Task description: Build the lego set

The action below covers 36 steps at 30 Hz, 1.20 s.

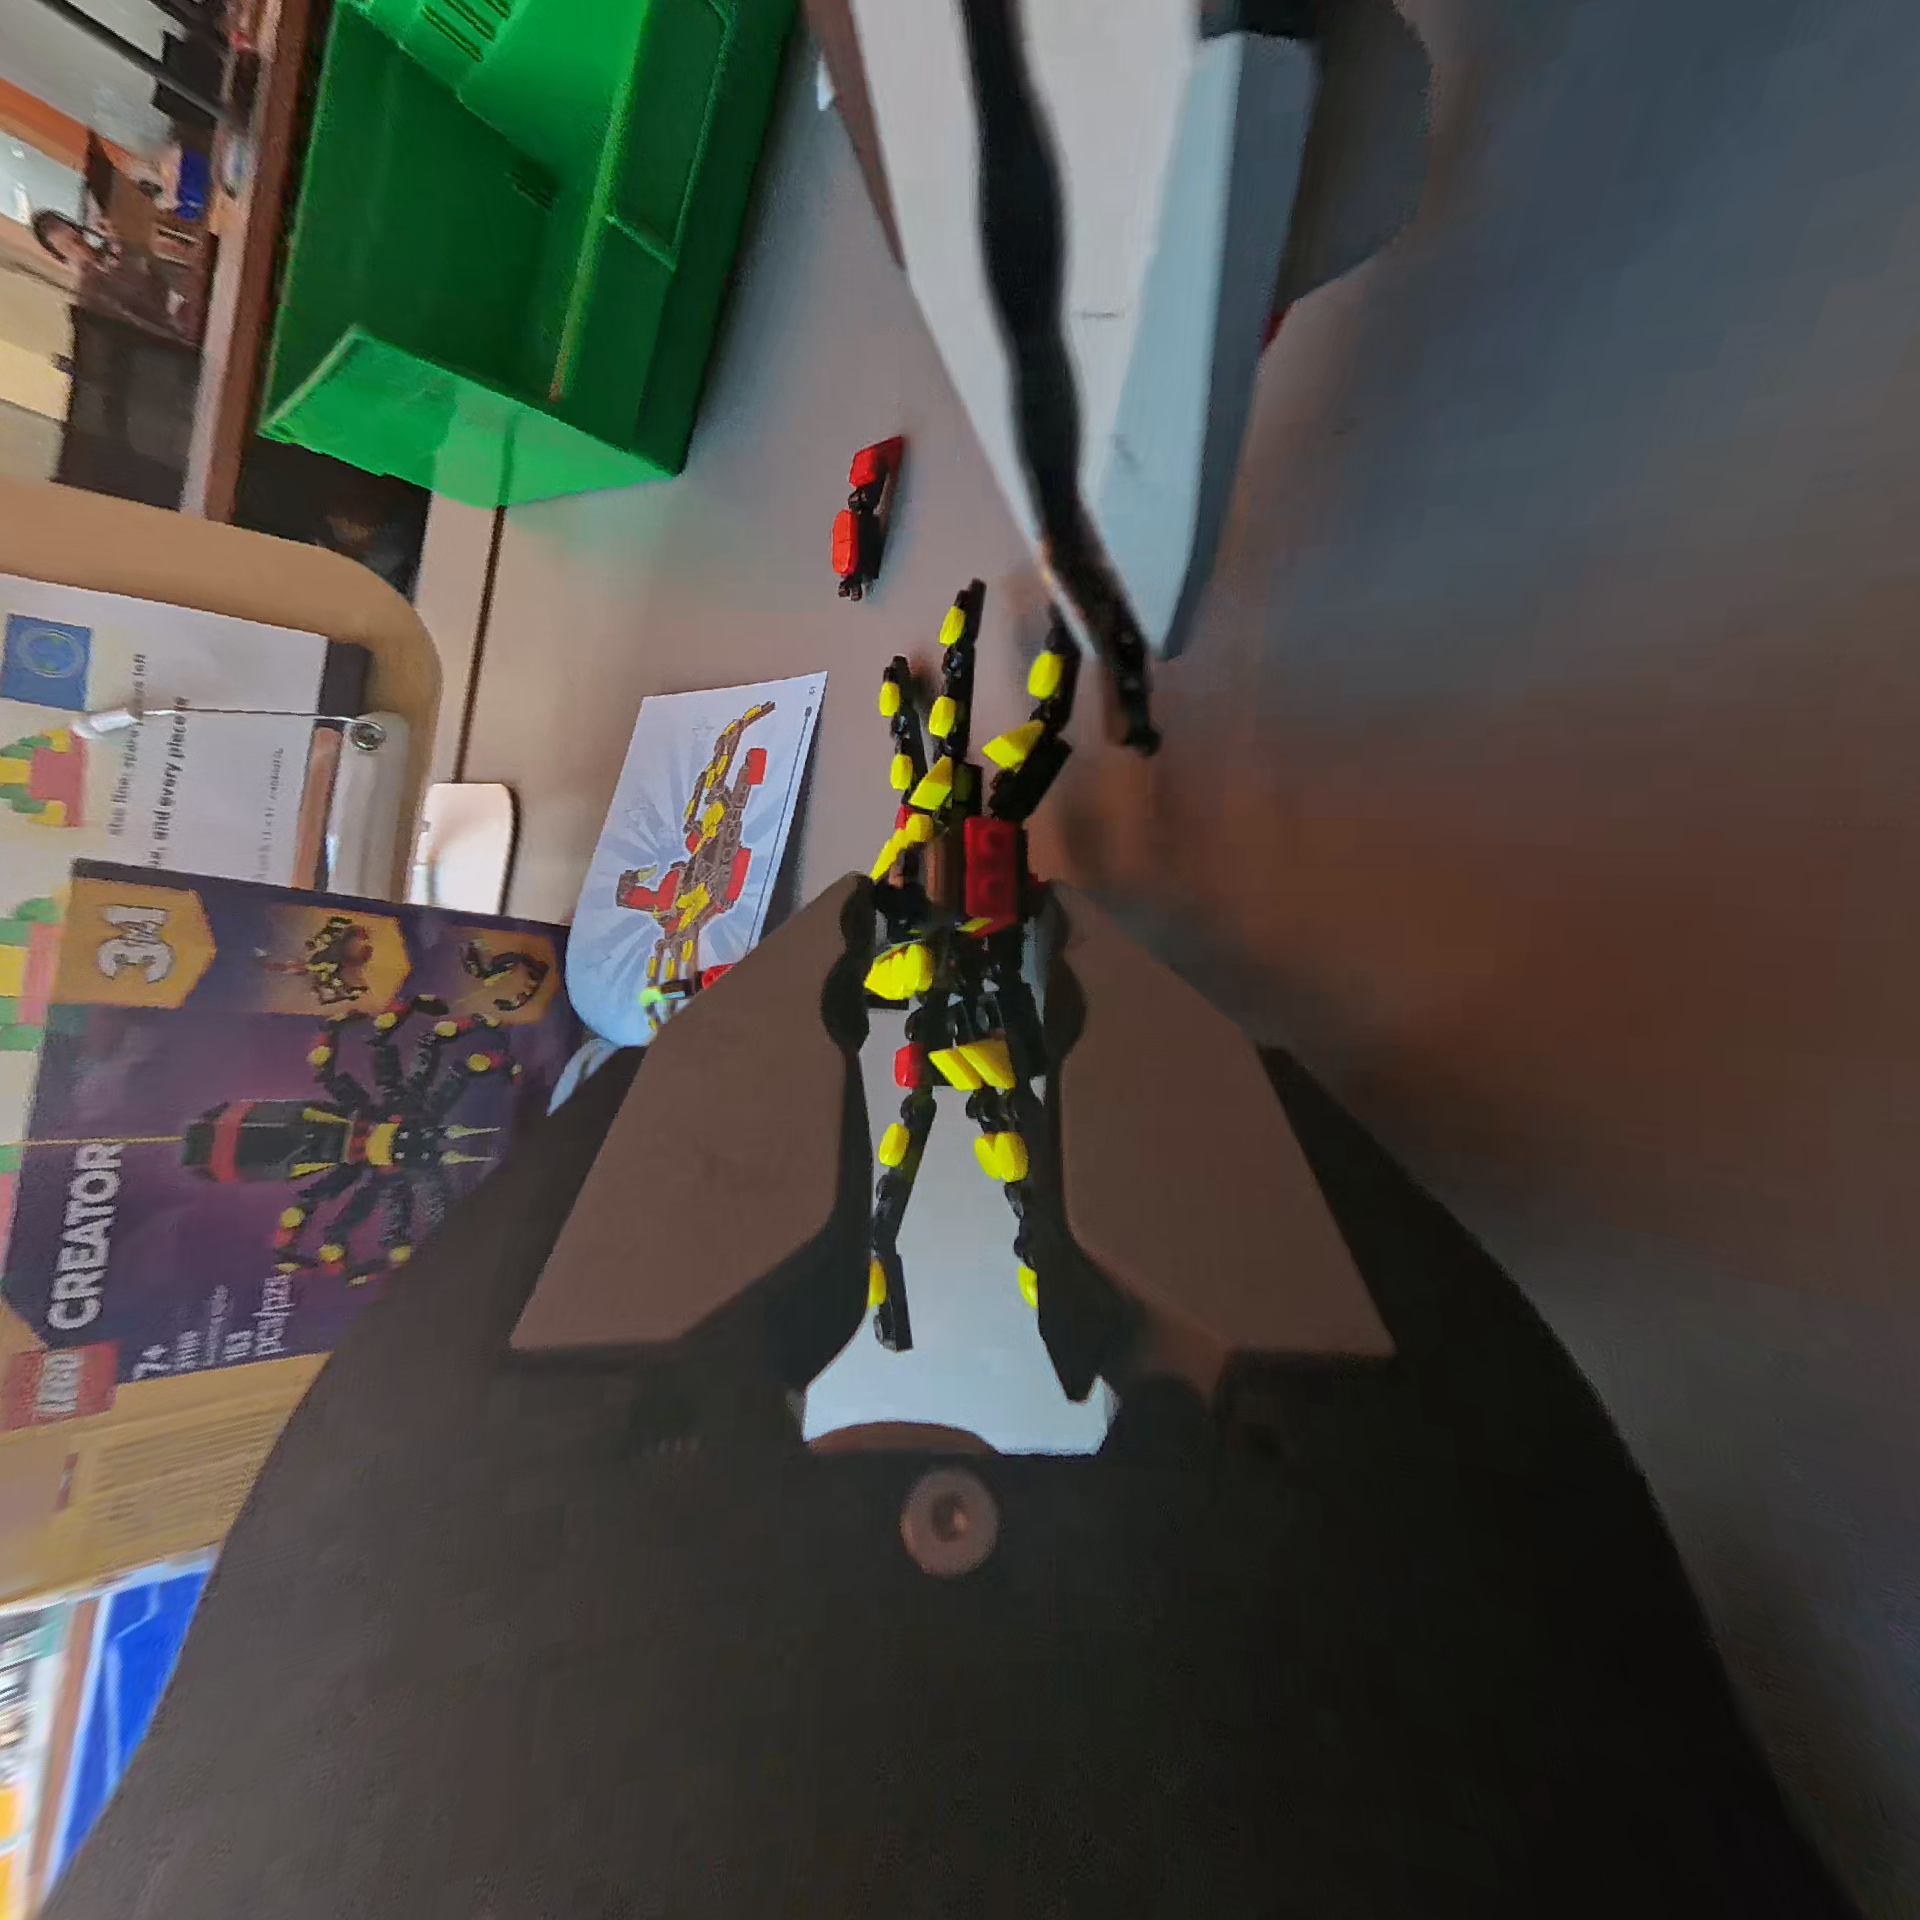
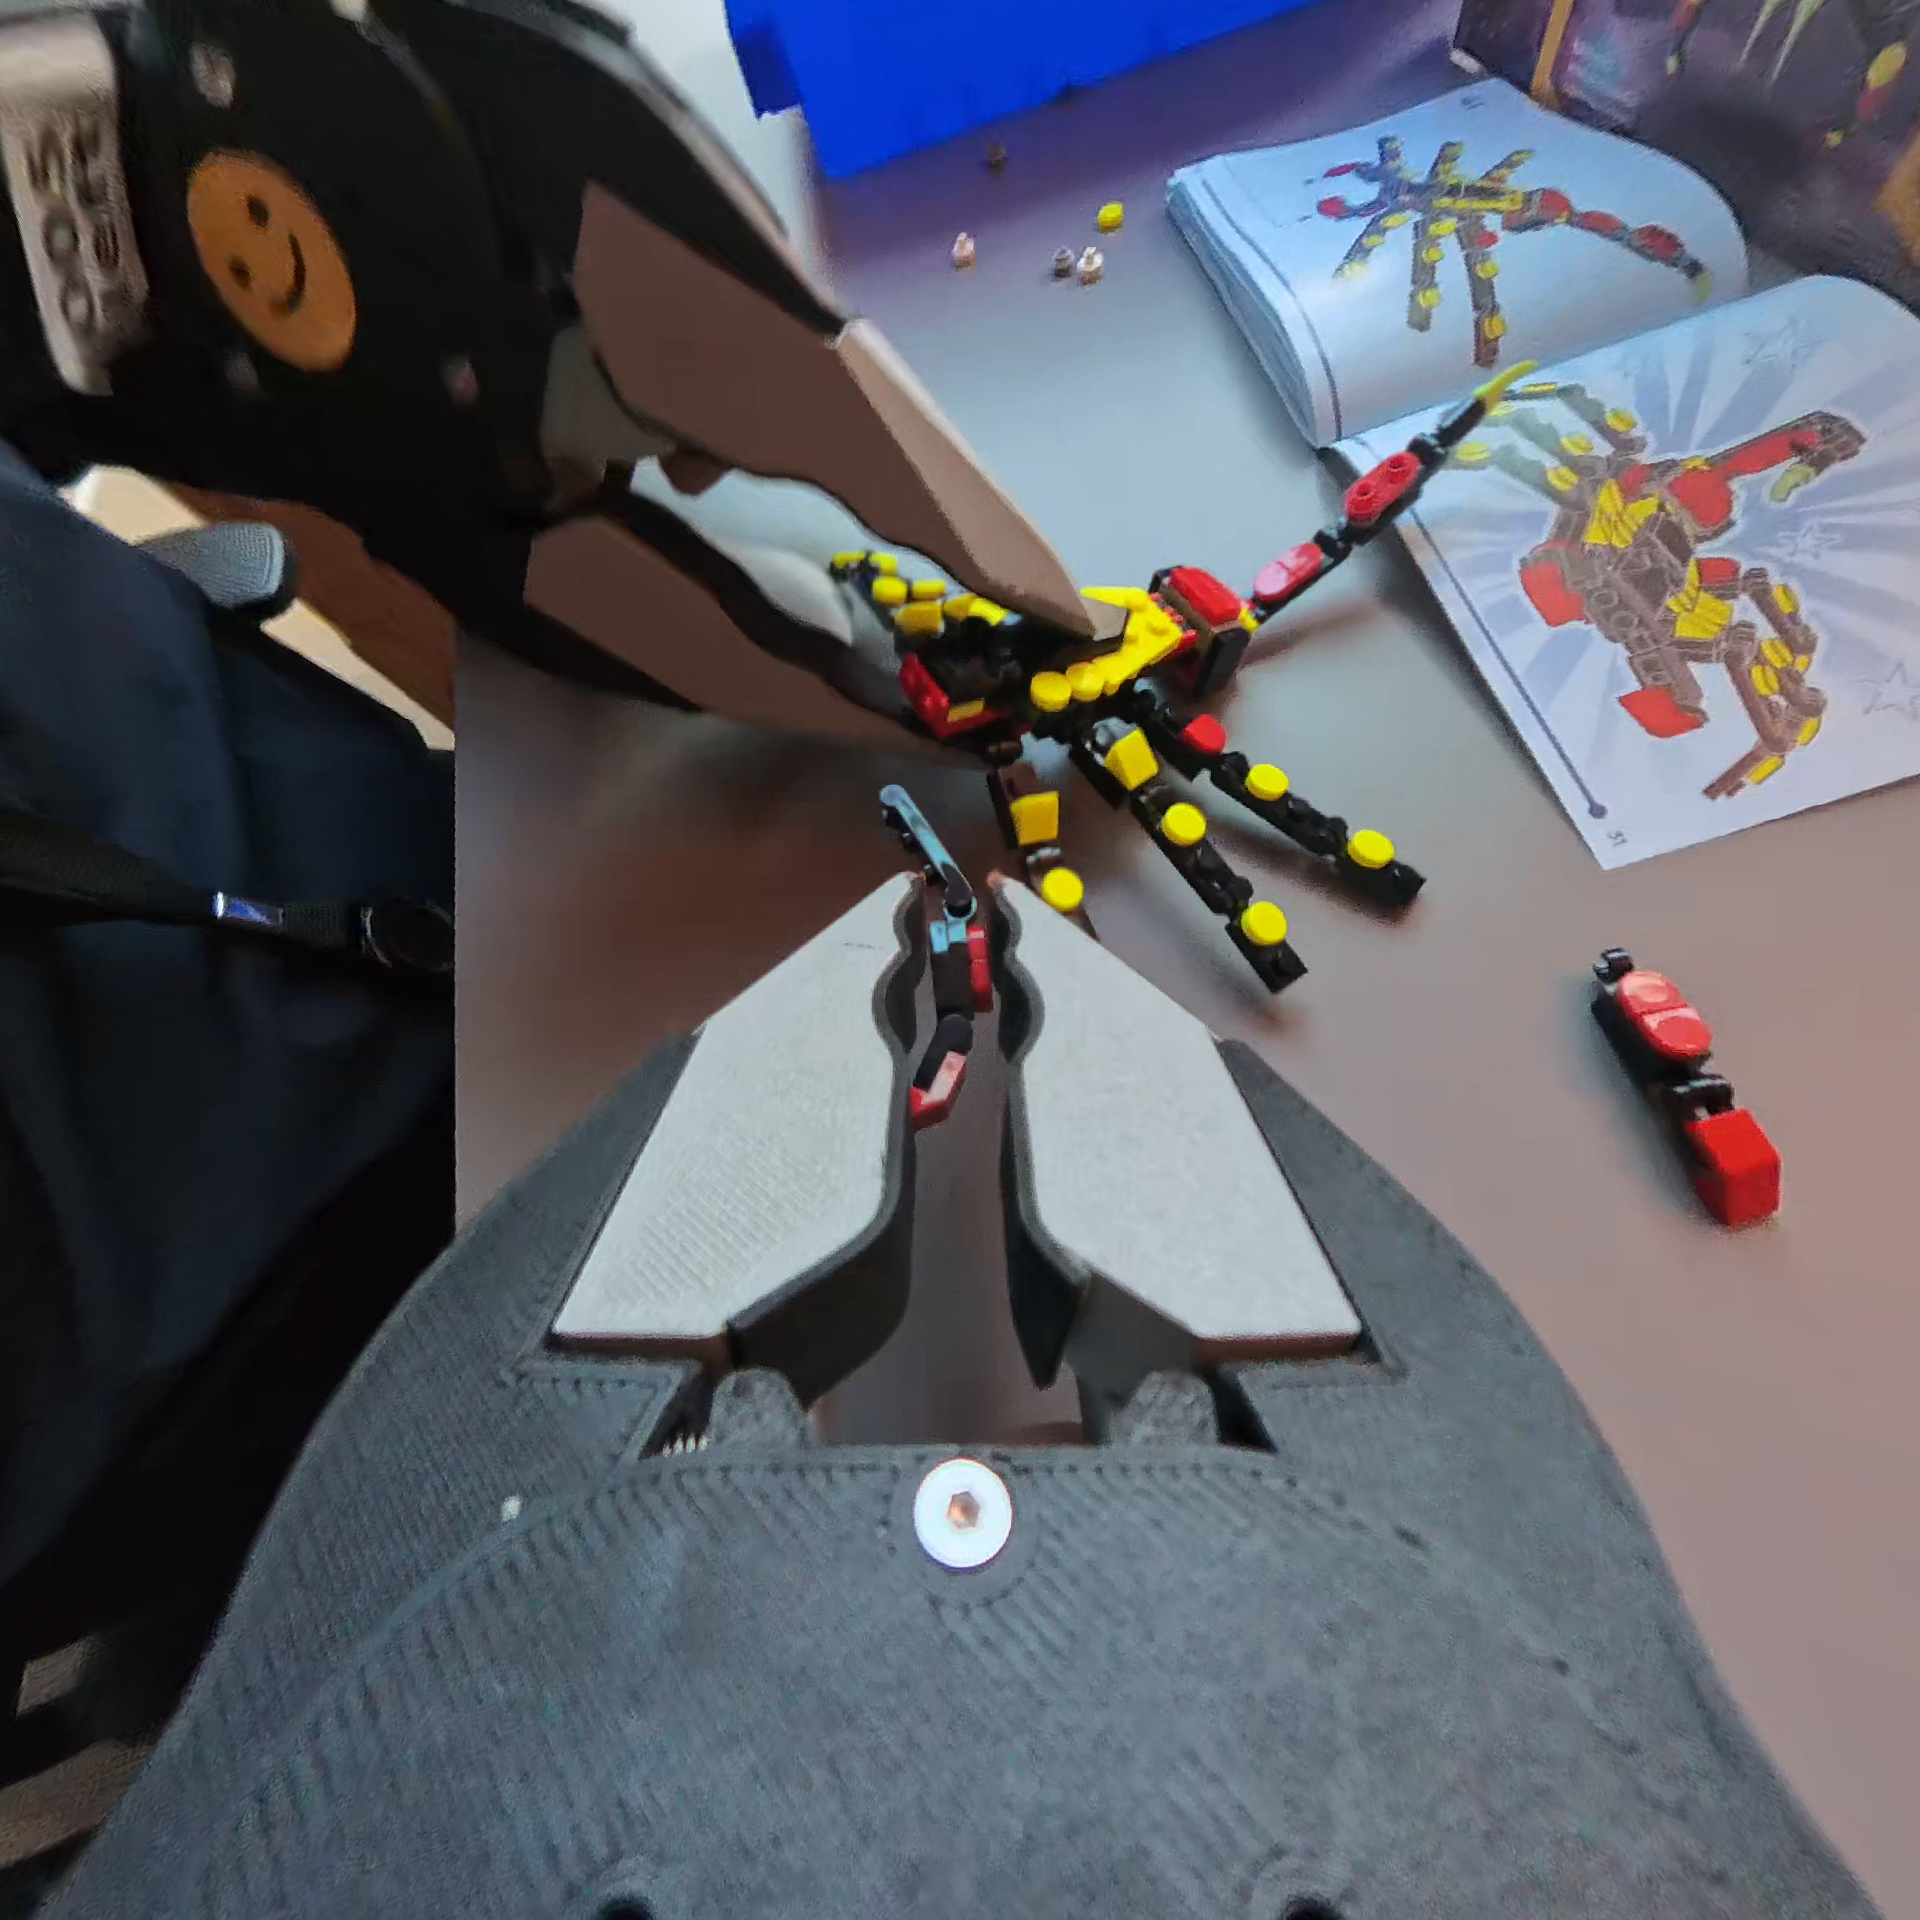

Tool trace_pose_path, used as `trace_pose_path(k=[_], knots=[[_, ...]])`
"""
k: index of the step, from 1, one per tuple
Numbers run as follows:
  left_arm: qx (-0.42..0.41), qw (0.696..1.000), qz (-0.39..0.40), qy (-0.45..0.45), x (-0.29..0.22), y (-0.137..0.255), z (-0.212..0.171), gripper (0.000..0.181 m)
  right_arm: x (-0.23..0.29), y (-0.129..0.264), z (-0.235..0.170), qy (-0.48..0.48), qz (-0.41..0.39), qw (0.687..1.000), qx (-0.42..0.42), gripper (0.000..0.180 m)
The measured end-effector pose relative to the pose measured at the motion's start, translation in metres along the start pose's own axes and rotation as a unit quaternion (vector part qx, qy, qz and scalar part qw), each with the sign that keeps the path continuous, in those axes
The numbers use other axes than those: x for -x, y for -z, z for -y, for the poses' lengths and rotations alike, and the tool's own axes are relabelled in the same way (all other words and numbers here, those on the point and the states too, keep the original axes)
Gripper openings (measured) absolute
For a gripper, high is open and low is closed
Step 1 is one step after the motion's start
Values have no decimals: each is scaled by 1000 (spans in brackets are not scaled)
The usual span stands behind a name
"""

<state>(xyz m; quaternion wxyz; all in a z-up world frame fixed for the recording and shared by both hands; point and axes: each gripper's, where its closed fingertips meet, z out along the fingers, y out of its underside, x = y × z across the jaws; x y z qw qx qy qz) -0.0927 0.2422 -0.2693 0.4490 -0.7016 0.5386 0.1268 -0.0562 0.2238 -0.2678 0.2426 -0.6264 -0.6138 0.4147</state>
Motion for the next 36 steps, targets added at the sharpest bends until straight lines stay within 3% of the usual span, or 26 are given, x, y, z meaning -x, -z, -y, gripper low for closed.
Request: trace_pose_path(k=[1,6,10,16,23,25,28,36], knots=[[-4,1000,-10,13,2,1,0,28,2,2,-4,8,-3,1000,13,8],[-40,992,-73,98,11,4,4,28,19,6,-23,-50,57,994,76,8],[-55,991,-71,99,13,2,3,28,15,2,-30,-90,67,989,98,18],[-57,995,-49,70,9,2,2,28,3,14,-31,-29,-19,993,111,26],[-47,998,-32,25,5,1,1,29,24,52,-22,99,-31,991,89,25],[-38,999,-19,1,5,-1,-1,28,43,51,-26,179,-12,978,103,26],[-17,998,14,-53,6,-3,-6,27,37,44,-28,283,-69,947,137,12],[-17,995,32,-97,3,-5,-6,27,29,23,-41,321,-34,926,198,11]])
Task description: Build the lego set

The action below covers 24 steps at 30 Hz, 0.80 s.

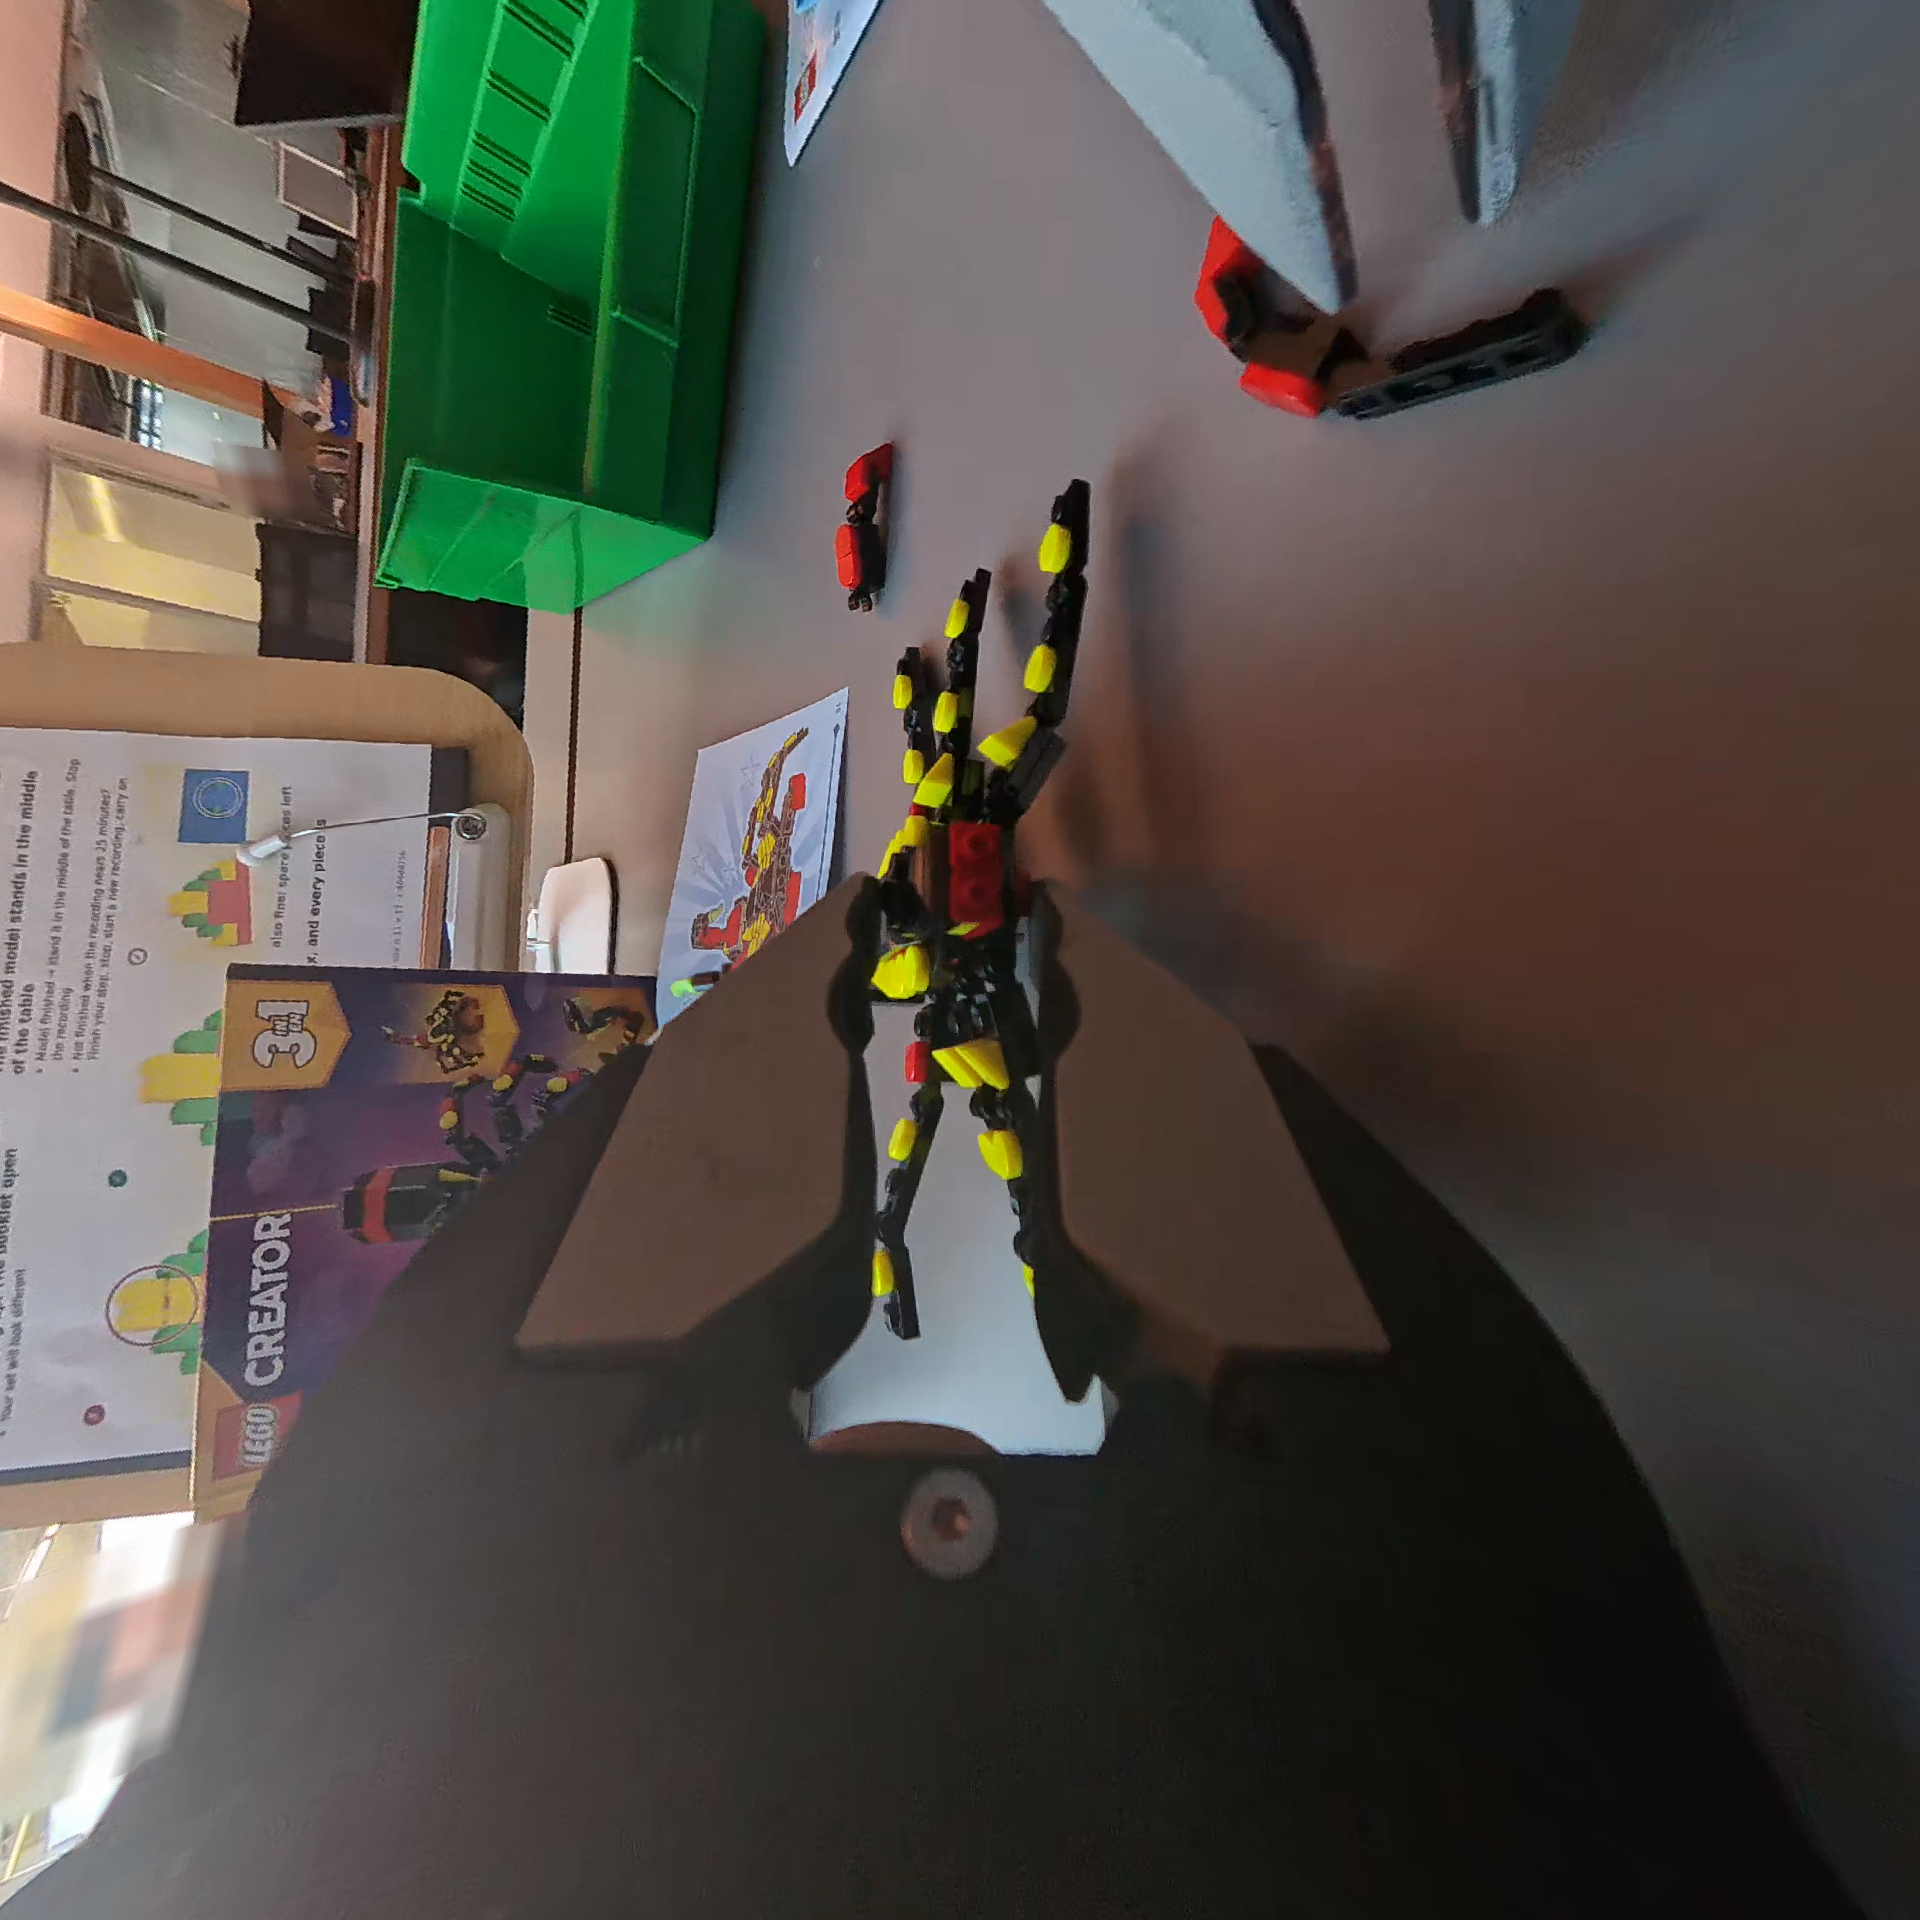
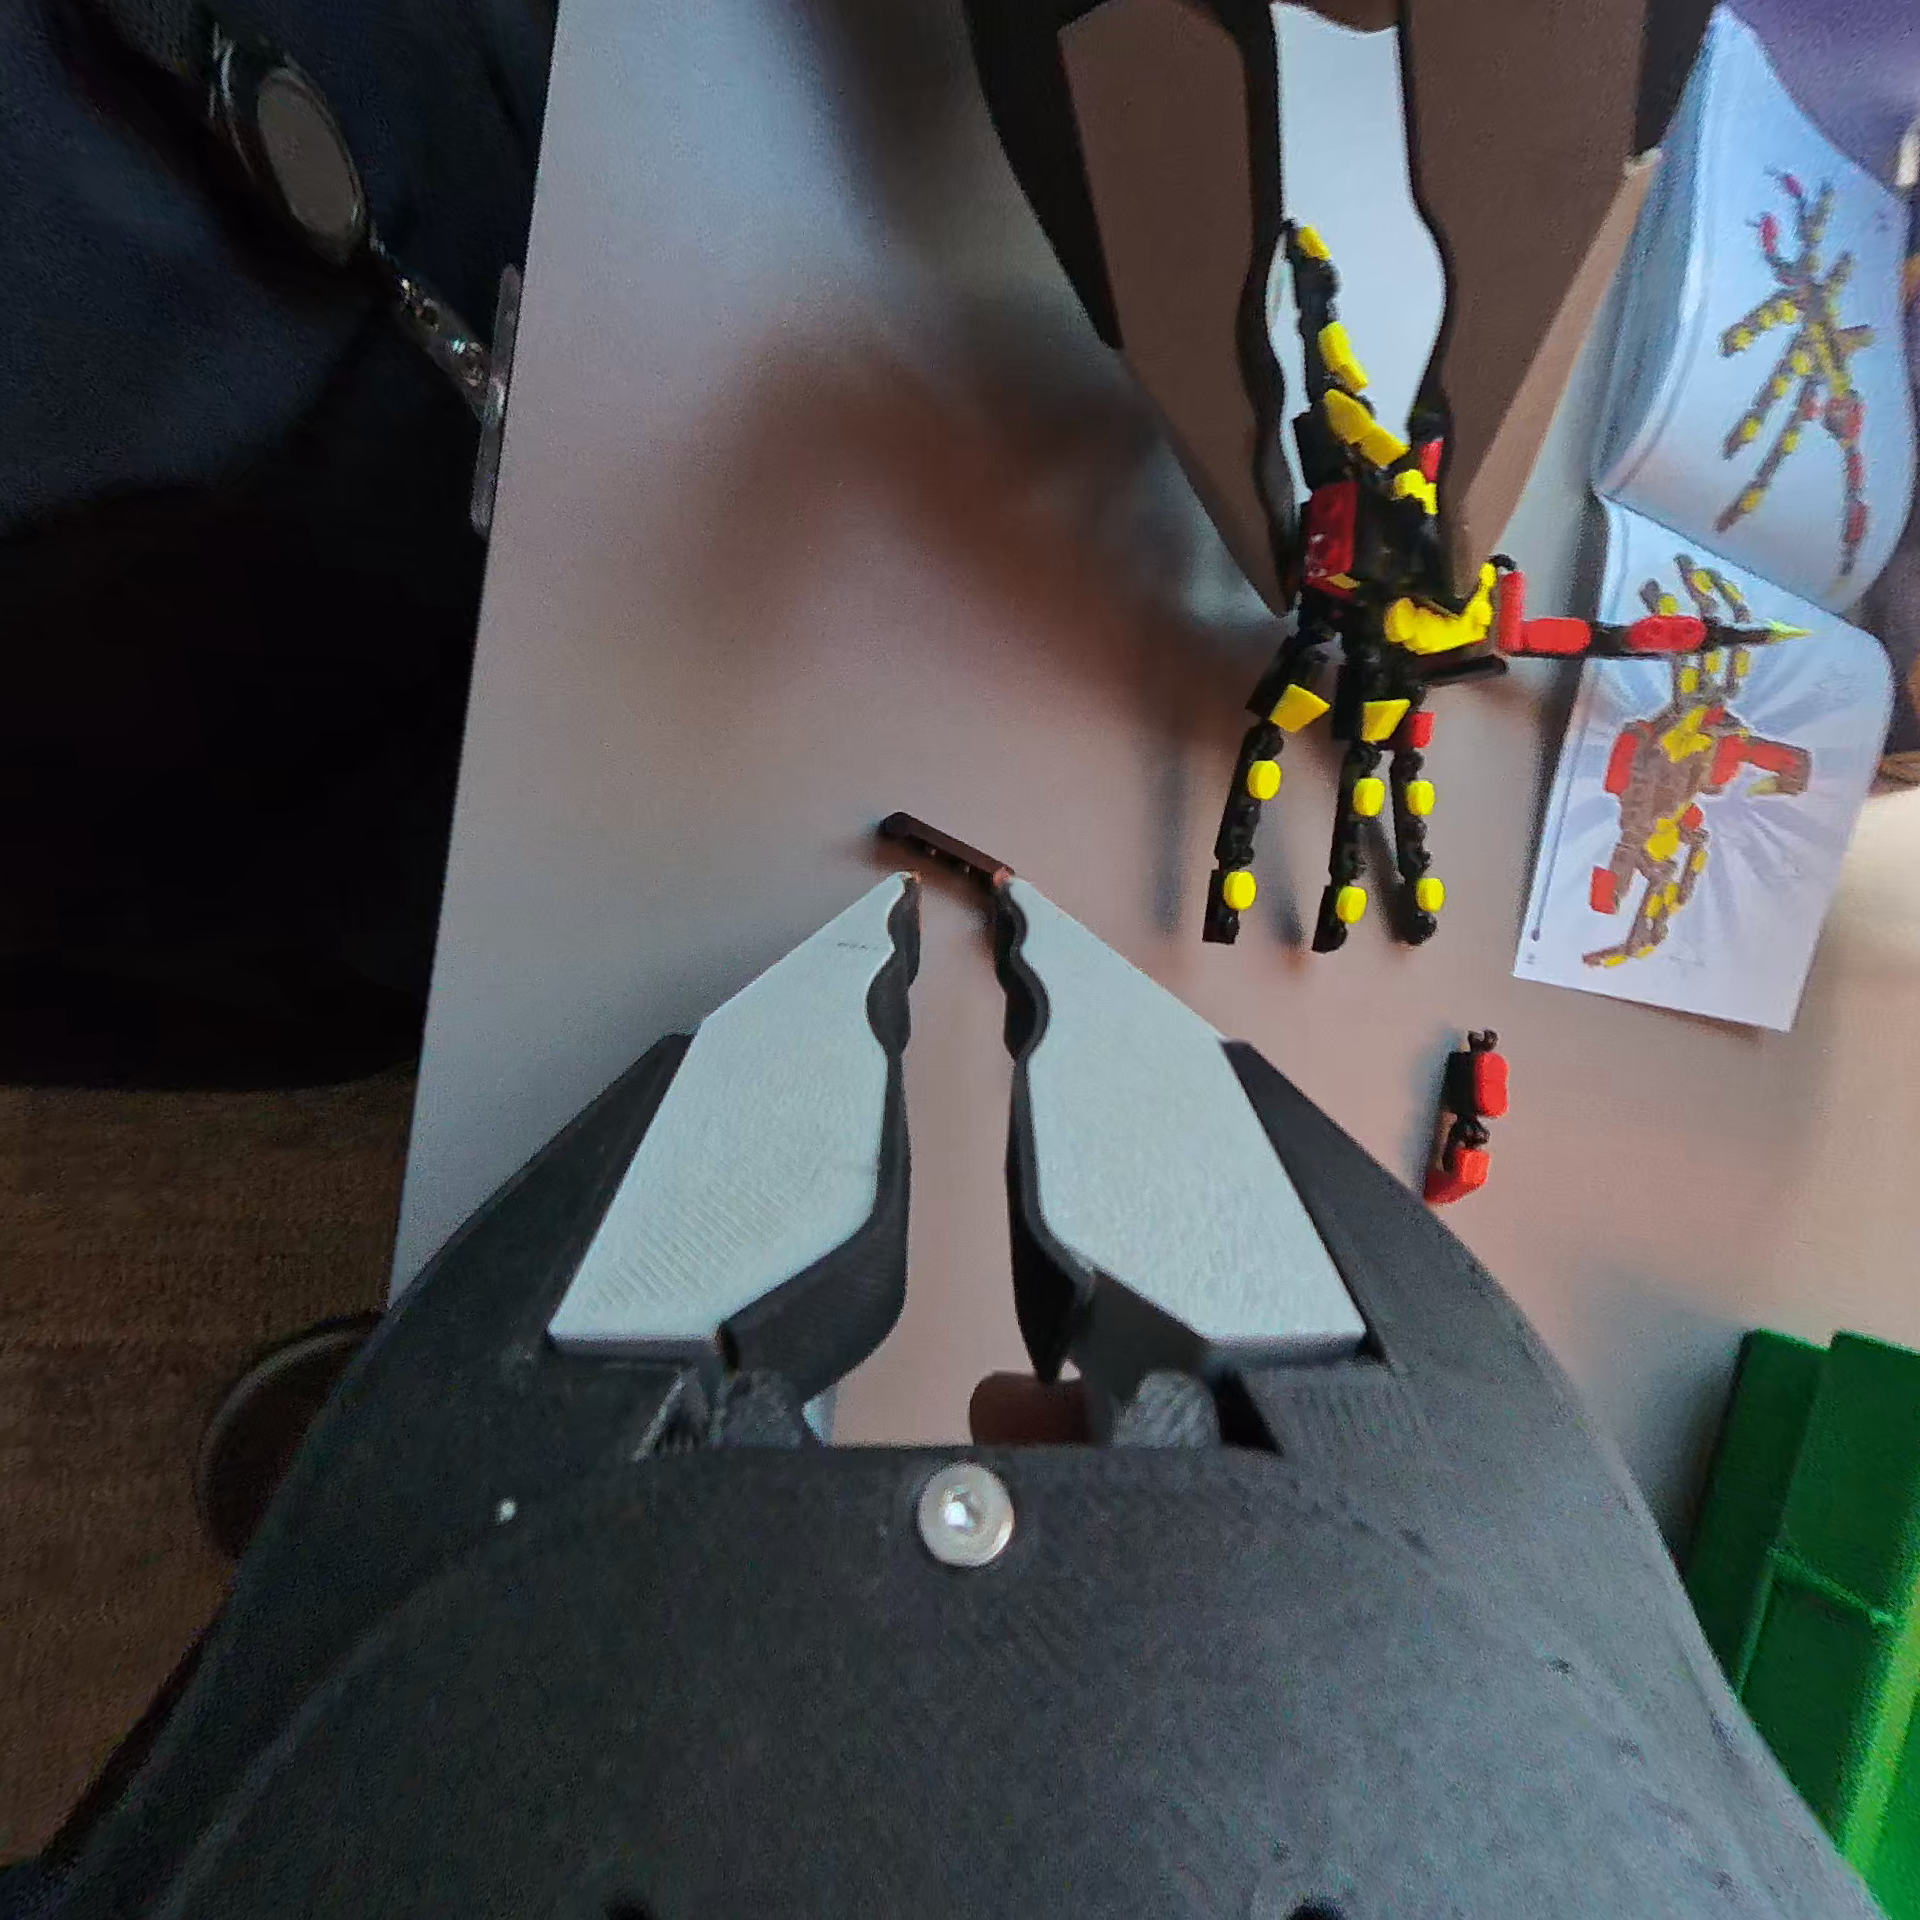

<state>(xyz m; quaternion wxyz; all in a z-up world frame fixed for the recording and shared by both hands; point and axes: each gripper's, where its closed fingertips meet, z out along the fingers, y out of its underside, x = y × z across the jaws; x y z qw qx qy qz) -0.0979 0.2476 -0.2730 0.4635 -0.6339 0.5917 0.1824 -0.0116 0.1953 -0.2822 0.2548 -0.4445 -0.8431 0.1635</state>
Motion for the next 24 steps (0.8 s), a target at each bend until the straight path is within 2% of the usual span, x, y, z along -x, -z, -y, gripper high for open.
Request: trace_pose_path(k=[6,10,14,21,24], knots=[[6,1000,9,-10,-1,-3,-1,27,-1,-13,-6,40,58,996,56,8],[2,1000,4,-5,-4,-3,0,28,-11,-17,-2,55,64,993,78,8],[-2,1000,7,-8,-6,-5,0,28,-18,-13,8,43,53,997,48,11],[-4,1000,11,-15,-7,-5,0,28,-23,-14,-5,-18,26,999,29,20],[-3,1000,16,-23,-6,-5,0,28,-21,-17,-8,-31,29,999,24,16]])
